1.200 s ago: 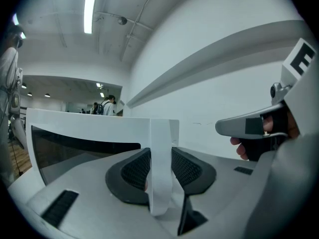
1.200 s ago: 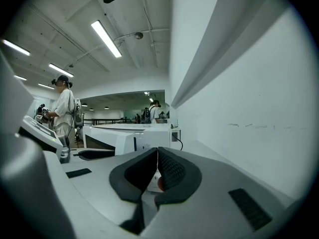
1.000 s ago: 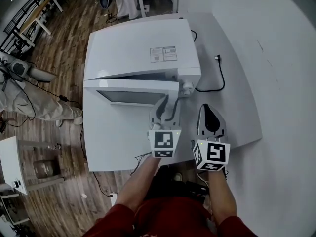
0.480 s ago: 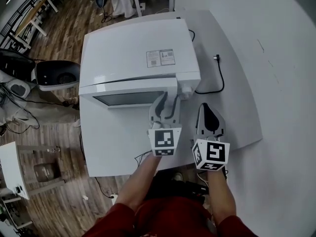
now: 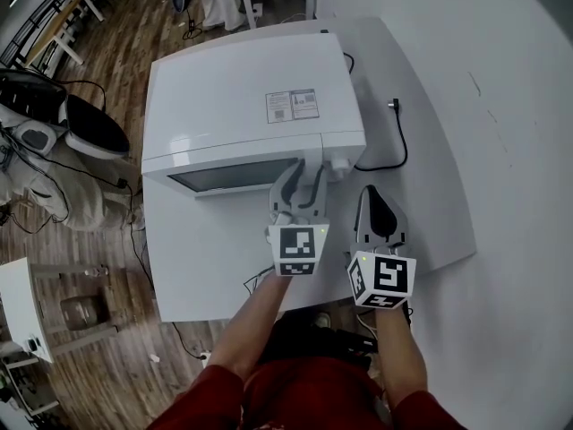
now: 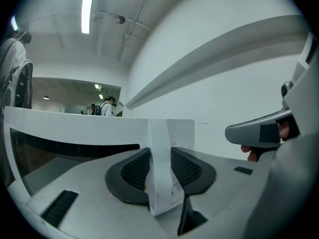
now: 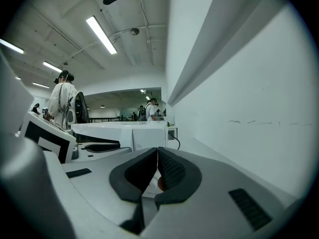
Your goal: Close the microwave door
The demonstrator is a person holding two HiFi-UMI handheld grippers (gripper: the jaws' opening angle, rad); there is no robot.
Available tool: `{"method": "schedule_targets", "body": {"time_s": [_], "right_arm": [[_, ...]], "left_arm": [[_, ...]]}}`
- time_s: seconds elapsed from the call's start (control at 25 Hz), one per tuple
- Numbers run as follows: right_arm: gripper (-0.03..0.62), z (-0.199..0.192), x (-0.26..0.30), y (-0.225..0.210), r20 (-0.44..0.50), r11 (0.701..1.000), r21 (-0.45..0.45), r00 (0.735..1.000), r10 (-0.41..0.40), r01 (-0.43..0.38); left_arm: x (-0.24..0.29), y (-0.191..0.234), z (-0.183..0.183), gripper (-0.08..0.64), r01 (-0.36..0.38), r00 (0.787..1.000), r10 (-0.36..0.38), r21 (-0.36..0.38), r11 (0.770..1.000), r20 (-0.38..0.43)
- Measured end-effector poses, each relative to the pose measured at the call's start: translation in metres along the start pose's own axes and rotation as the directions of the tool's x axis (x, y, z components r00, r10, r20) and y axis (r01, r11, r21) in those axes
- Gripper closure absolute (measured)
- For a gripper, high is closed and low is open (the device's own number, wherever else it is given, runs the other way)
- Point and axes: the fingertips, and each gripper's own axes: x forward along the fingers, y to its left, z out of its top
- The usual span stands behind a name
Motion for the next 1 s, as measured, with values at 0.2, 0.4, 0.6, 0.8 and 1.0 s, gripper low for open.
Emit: {"method": "schedule_targets", "body": {"time_s": [0.2, 0.4, 0.6, 0.8, 1.0], "right_arm": [[0.566, -0.001, -0.003, 0.004, 0.002, 1.0, 0.0, 1.0, 0.004, -0.004], [0.566, 0.005, -0.011, 0.008, 0.009, 1.0, -0.007, 1.0, 0.012, -0.012], [0.566, 0.013, -0.019, 0.015, 0.026, 1.0, -0.012, 0.999, 0.026, -0.026], [0.566, 0.029, -0.027, 0.03, 0.058, 0.998, -0.021, 0.996, 0.067, -0.066], [0.566, 0.049, -0.037, 0.053, 0.098, 0.992, -0.033, 0.987, 0.123, -0.121]], "left_arm": [[0.0, 0.0, -0.002, 0.413, 0.006, 1.0, -0.006, 0.017, 1.0, -0.01], [-0.011, 0.002, 0.003, 0.456, -0.017, 1.0, 0.018, 0.033, 0.999, -0.004], [-0.029, 0.005, 0.014, 0.467, -0.035, 0.999, 0.034, 0.039, 0.999, 0.022], [-0.056, 0.014, 0.03, 0.483, -0.074, 0.996, 0.072, 0.045, 0.996, 0.045], [-0.094, 0.031, 0.052, 0.501, -0.149, 0.986, 0.146, 0.041, 0.988, 0.077]]}}
